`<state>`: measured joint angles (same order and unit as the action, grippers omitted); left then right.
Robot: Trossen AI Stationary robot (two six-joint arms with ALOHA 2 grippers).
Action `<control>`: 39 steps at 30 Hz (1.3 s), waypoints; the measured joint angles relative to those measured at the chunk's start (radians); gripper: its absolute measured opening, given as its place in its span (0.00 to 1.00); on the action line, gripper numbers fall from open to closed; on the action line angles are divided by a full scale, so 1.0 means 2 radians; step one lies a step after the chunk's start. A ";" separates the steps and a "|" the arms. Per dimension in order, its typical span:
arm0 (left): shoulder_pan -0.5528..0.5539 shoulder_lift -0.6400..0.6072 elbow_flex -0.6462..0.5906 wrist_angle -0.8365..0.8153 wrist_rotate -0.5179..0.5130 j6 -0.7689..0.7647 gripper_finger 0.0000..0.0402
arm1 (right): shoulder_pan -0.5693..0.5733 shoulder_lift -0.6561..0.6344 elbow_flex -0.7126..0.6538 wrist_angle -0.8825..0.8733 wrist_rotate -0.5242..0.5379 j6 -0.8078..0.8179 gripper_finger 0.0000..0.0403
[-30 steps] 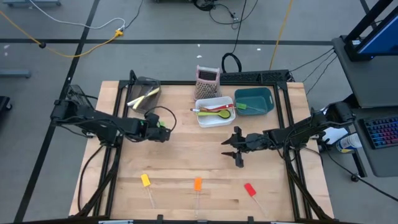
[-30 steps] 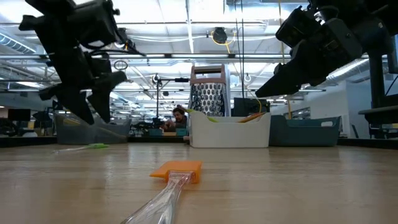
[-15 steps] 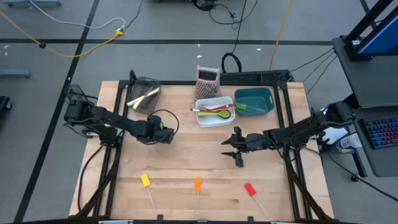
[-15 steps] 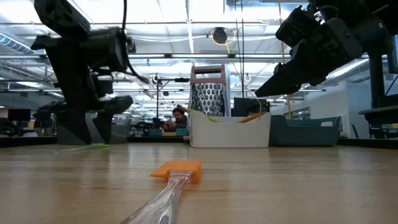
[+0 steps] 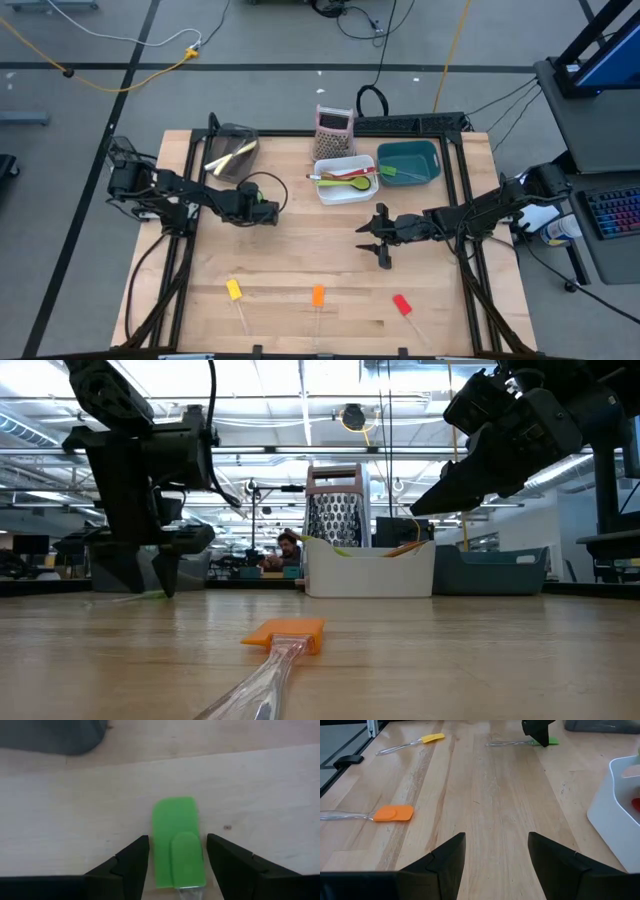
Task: Pick & Place Kitchen Items
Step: Put the green spatula into the blue bin
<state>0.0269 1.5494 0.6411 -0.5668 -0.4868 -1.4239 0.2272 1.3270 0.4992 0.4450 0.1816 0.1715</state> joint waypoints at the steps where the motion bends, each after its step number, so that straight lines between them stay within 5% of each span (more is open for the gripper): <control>1: 0.000 0.000 0.000 0.000 0.004 0.000 0.49 | 0.000 0.000 0.000 0.000 0.000 0.000 0.52; 11: 0.001 0.000 -0.001 0.019 0.004 0.021 0.16 | 0.000 0.000 0.000 0.000 0.000 0.000 0.52; 23: -0.022 -0.003 -0.002 0.037 -0.010 0.035 0.17 | 0.000 0.000 0.000 0.000 0.000 0.000 0.52; 34: -0.038 -0.017 0.002 0.152 -0.009 0.128 0.00 | 0.000 0.000 0.000 0.011 0.000 0.000 0.52; 39: -0.030 -0.016 0.002 0.132 0.006 0.170 0.07 | 0.000 0.000 0.000 0.011 0.000 0.000 0.52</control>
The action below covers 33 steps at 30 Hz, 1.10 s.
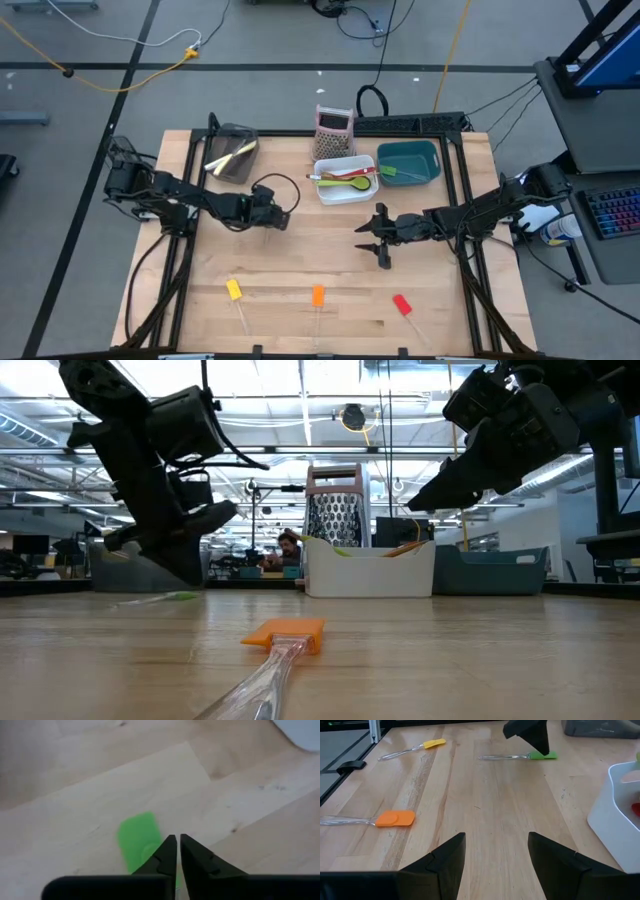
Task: Pick & Place Kitchen Items
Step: Put the green spatula into the blue bin
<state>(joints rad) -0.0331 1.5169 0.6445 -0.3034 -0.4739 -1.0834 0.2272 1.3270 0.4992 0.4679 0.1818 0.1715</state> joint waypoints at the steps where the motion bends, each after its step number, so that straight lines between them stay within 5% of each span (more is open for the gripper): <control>1: 0.000 0.000 0.000 -0.005 0.001 0.007 0.08 | 0.000 0.000 0.000 0.000 0.000 0.000 0.52; 19: 0.020 0.002 0.000 -0.036 -0.011 -0.004 0.56 | 0.000 0.000 0.000 0.012 0.000 0.000 0.52; 29: 0.044 0.048 0.002 -0.022 0.011 -0.014 0.59 | 0.000 0.000 0.000 0.015 0.000 0.000 0.52; 33: 0.042 0.056 0.002 -0.021 0.008 -0.026 0.53 | 0.000 0.000 0.000 0.015 0.000 0.000 0.52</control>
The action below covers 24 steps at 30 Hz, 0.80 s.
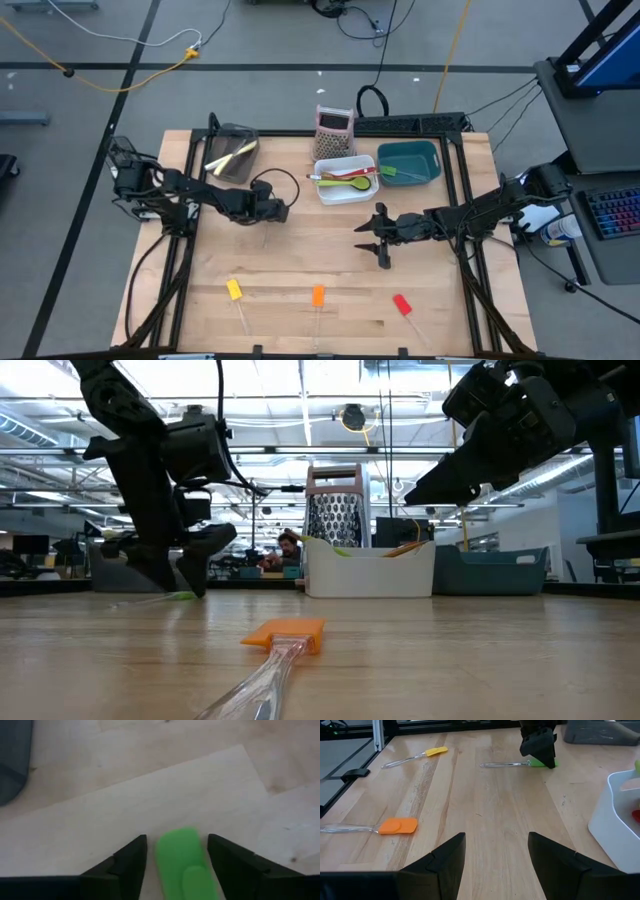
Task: Pick & Place Kitchen Items
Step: Put the green spatula into the blue bin
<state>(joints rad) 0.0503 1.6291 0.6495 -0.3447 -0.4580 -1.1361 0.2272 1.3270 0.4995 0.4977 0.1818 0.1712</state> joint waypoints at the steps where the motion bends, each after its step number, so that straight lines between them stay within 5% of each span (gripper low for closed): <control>1: -0.002 0.000 -0.001 0.000 -0.001 -0.003 0.50 | 0.000 0.000 0.000 0.000 0.000 0.000 0.52; 12: -0.024 0.002 -0.002 0.006 -0.012 -0.038 0.04 | 0.000 0.000 0.000 0.000 0.000 0.000 0.52; 24: -0.032 0.003 -0.002 0.004 -0.018 -0.020 0.02 | 0.000 0.000 0.000 0.000 0.000 0.000 0.52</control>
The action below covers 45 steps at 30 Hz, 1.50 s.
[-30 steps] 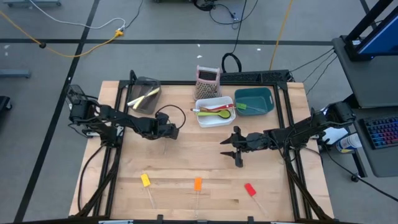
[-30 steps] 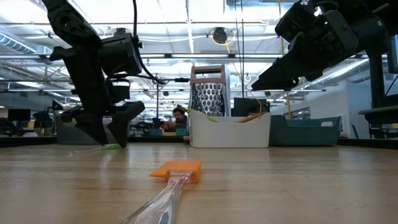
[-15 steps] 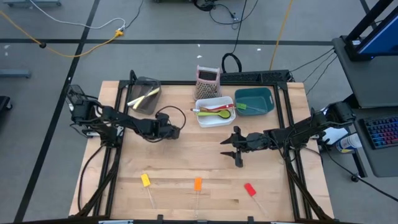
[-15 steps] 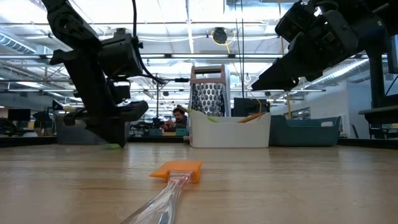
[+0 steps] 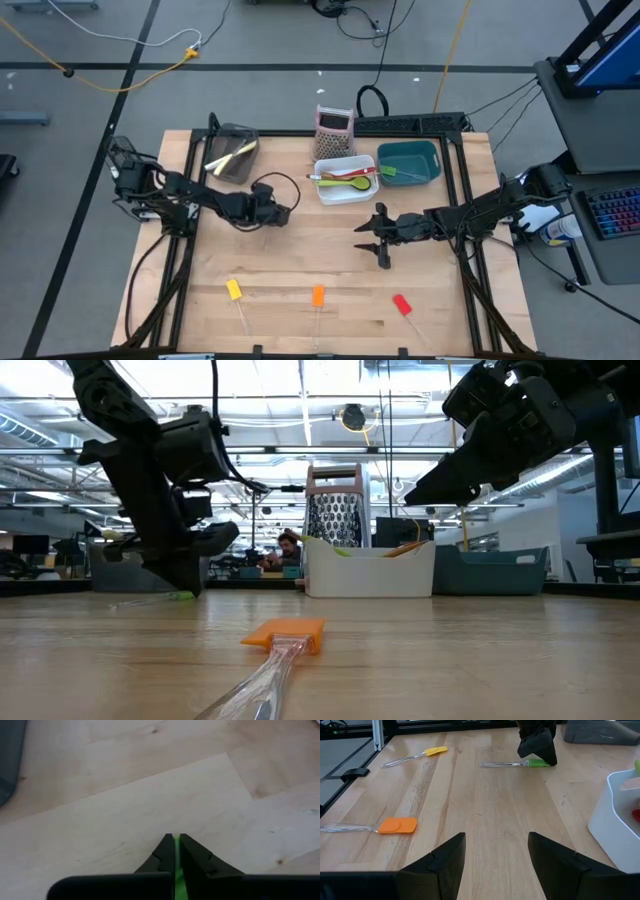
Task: Pick & Place Kitchen Items
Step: Put the green spatula into the blue bin
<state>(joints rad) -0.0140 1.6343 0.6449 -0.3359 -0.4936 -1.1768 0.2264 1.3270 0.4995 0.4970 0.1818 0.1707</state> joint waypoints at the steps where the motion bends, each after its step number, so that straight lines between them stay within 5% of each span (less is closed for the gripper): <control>1: -0.002 -0.001 0.000 0.000 -0.003 0.001 0.02 | 0.000 0.000 0.000 0.000 0.000 0.000 0.52; 7: -0.023 -0.043 -0.003 0.035 0.018 0.032 0.01 | 0.000 0.000 0.000 0.002 0.002 -0.001 0.52; 16: -0.055 -0.090 -0.001 0.241 -0.011 0.177 0.01 | 0.000 0.006 0.000 0.068 0.005 0.012 0.52; 23: -0.073 -0.090 -0.001 0.364 -0.044 0.256 0.01 | -0.003 0.057 0.000 0.156 0.078 0.054 0.52; 35: -0.076 -0.090 -0.001 0.395 -0.068 0.284 0.01 | -0.034 0.172 0.001 0.340 0.094 0.063 0.52; 45: -0.076 -0.091 0.000 0.405 -0.068 0.287 0.01 | -0.045 0.223 0.076 0.340 0.092 0.032 0.52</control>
<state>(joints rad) -0.1669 1.4532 0.6445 0.4747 -0.6301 -0.6029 0.1356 1.7725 0.6507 1.1773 0.3652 0.2349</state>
